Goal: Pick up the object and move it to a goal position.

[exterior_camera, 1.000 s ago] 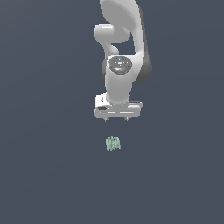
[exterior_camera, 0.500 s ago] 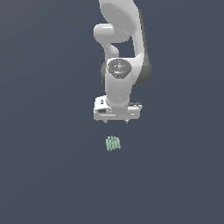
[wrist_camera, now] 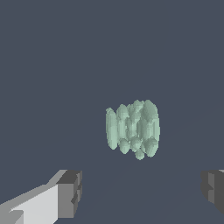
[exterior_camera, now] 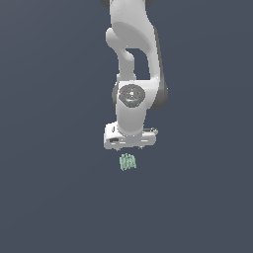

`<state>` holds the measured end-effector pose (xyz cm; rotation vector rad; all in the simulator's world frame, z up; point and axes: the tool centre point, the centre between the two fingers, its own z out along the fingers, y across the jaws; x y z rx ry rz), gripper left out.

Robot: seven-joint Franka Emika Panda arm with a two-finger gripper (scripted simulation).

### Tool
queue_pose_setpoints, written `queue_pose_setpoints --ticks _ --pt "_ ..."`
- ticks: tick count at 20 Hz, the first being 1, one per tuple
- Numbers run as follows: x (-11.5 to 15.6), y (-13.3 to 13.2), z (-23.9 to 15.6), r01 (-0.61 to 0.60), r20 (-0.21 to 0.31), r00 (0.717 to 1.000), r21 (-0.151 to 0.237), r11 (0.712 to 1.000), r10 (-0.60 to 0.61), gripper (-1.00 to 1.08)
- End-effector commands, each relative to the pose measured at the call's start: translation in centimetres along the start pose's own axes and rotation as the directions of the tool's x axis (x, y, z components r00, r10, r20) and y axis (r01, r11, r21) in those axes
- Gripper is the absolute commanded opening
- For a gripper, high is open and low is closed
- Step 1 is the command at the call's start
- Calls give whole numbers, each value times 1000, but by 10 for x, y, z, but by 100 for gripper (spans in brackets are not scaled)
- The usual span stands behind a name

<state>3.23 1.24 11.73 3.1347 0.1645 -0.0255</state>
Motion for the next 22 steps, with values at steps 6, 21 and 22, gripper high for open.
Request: queue_pose_setpoints --ticks 6,21,22 --pt "20 7 22 41 -14 999 1 999 -41 100" --pt "23 9 56 48 -16 999 1 999 -48 100" --pt "23 8 61 48 -16 999 1 999 -48 100"
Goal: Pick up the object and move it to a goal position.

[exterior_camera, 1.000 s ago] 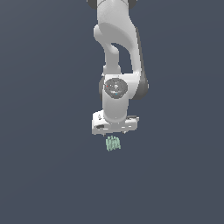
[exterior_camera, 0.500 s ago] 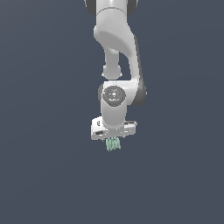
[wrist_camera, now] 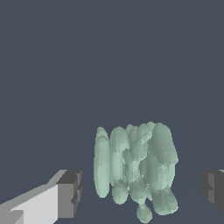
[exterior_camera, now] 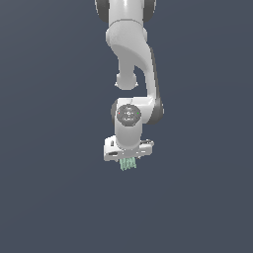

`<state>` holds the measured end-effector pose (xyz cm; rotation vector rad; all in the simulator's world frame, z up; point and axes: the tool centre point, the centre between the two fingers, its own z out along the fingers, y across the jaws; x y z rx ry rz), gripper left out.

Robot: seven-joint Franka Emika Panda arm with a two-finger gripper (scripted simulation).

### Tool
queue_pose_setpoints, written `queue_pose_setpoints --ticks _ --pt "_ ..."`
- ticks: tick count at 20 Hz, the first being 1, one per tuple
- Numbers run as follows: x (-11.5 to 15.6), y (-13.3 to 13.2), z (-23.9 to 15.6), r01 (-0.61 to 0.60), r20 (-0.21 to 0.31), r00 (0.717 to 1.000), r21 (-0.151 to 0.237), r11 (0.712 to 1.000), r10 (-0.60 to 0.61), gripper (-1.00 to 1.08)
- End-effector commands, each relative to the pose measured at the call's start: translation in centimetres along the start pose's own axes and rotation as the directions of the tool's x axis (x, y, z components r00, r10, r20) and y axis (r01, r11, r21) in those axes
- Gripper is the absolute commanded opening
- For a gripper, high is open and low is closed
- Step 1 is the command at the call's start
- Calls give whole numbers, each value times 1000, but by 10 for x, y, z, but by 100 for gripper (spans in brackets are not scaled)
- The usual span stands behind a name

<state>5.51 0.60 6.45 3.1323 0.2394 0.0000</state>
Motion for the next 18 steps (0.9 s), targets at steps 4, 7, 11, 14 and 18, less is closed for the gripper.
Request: queue_pose_setpoints --ticks 4,7,11,14,18 --pt "0 0 22 1 0 1000 0 1000 -1 100" --pt "1 0 24 1 0 1000 0 1000 -1 100" --pt "1 0 24 1 0 1000 0 1000 -1 -100" --pt "1 0 24 1 0 1000 0 1000 -1 -100" --pt "1 0 24 1 0 1000 0 1000 -1 -100"
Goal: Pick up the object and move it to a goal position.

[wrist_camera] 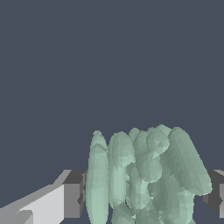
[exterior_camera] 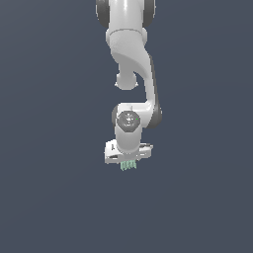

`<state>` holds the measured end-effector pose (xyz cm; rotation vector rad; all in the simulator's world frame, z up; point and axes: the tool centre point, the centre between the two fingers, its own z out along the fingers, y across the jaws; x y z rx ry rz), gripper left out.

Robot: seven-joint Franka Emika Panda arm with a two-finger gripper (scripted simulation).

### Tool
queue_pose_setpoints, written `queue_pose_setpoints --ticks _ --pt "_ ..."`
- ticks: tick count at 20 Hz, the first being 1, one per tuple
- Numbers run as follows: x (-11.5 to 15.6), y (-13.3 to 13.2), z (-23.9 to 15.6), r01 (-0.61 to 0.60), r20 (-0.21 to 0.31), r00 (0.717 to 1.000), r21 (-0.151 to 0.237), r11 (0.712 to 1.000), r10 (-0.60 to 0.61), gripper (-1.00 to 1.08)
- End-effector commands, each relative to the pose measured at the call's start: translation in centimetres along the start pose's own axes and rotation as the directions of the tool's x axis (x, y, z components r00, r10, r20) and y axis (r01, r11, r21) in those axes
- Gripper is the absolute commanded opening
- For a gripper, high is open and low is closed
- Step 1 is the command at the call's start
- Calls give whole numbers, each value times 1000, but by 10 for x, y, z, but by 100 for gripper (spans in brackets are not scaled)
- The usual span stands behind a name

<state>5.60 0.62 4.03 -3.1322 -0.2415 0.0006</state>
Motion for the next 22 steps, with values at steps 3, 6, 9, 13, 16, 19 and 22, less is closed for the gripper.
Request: queue_pose_setpoints --ticks 3,6,9,13,16,19,22 --pt "0 -1 -1 0 0 1000 0 1000 0 -100" --pt "-1 -7 -6 0 0 1000 0 1000 0 -100" --pt "-3 -19 -15 0 0 1000 0 1000 0 -100" --pt "-6 -45 -35 0 0 1000 0 1000 0 -100" --pt "-10 -73 -56 0 0 1000 -1 1000 0 -100" --pt "-14 -103 -79 0 0 1000 -1 1000 0 -100" --pt "-18 -134 -103 0 0 1000 -1 1000 0 -100"
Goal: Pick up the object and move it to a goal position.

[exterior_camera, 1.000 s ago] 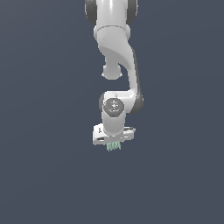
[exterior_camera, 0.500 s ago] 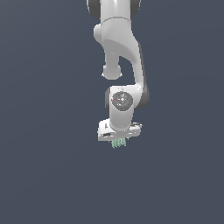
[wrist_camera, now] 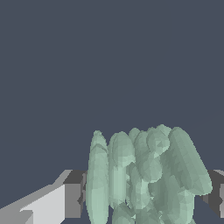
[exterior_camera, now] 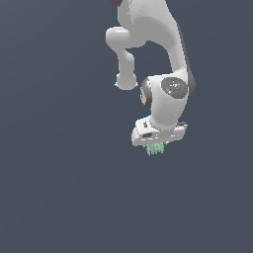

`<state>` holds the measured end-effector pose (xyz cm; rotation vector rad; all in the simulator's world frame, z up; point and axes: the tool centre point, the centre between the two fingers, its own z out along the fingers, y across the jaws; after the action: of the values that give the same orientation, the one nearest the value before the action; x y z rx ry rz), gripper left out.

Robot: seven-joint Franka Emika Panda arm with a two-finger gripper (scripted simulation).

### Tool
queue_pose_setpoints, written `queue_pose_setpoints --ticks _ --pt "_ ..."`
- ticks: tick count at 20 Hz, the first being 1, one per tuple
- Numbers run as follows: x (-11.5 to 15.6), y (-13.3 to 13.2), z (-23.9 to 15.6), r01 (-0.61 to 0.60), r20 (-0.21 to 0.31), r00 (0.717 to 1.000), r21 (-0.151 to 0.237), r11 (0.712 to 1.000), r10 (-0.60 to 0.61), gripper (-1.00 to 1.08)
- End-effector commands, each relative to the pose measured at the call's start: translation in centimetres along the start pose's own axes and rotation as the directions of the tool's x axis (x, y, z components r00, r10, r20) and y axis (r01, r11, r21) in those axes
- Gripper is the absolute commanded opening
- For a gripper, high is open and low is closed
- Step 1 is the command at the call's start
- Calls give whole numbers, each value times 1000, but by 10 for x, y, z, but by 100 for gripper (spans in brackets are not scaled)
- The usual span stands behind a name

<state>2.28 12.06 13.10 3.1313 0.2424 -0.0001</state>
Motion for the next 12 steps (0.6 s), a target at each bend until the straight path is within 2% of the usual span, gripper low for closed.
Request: queue_pose_setpoints --ticks 1,7,12 --pt "-3 -25 -20 0 0 1000 0 1000 0 -100" --pt "-9 -84 -65 0 0 1000 0 1000 0 -100" --pt "-11 -116 -90 -1 0 1000 0 1000 1 -100"
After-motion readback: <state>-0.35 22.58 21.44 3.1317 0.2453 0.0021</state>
